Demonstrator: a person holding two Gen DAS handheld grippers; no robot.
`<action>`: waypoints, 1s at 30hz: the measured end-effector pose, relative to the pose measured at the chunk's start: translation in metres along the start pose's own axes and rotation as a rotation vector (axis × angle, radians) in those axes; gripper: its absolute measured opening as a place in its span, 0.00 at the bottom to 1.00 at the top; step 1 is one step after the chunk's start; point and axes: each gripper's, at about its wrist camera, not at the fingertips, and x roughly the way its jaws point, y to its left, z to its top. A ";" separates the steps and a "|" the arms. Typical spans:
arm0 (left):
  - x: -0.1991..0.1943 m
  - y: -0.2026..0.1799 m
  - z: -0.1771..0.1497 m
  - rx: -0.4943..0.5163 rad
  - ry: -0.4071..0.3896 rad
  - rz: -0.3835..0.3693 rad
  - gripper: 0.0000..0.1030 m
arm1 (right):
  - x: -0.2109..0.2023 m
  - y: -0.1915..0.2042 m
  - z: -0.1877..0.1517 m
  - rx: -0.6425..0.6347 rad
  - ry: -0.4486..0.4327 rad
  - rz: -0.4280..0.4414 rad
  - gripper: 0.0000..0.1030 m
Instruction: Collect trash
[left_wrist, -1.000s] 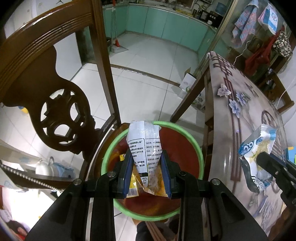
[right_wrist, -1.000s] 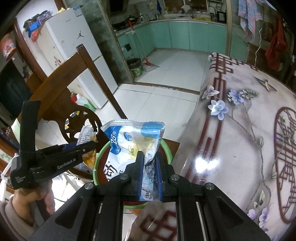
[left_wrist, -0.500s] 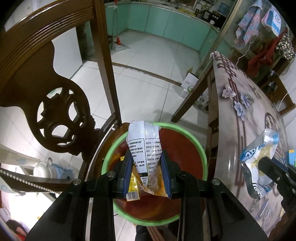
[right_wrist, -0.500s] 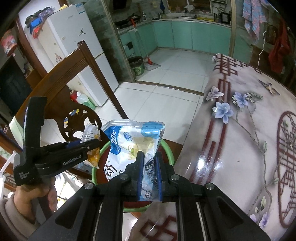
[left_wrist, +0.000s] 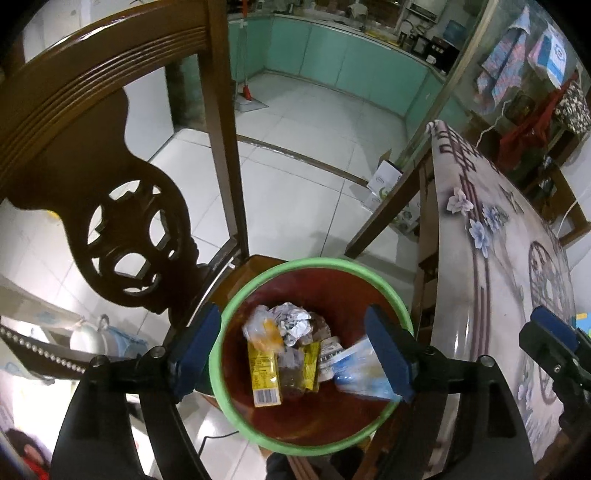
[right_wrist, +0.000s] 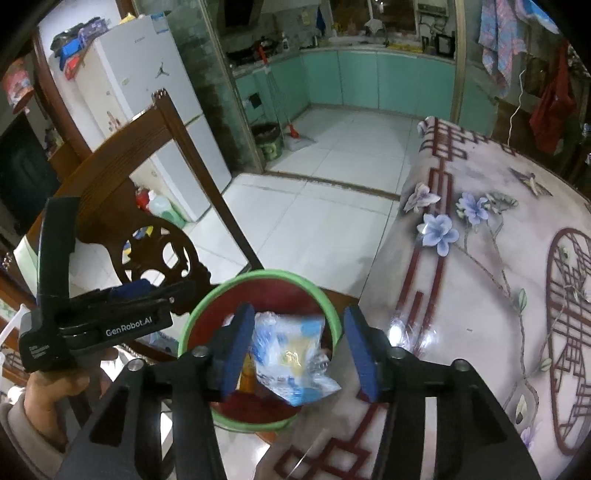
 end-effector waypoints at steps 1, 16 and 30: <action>-0.002 0.000 0.000 -0.009 -0.001 -0.005 0.80 | -0.002 0.000 0.001 -0.002 -0.004 -0.002 0.49; -0.144 -0.069 -0.034 0.078 -0.480 -0.057 1.00 | -0.150 -0.026 -0.037 -0.029 -0.456 0.021 0.76; -0.224 -0.214 -0.076 0.160 -0.656 0.059 1.00 | -0.282 -0.096 -0.101 -0.052 -0.694 -0.083 0.99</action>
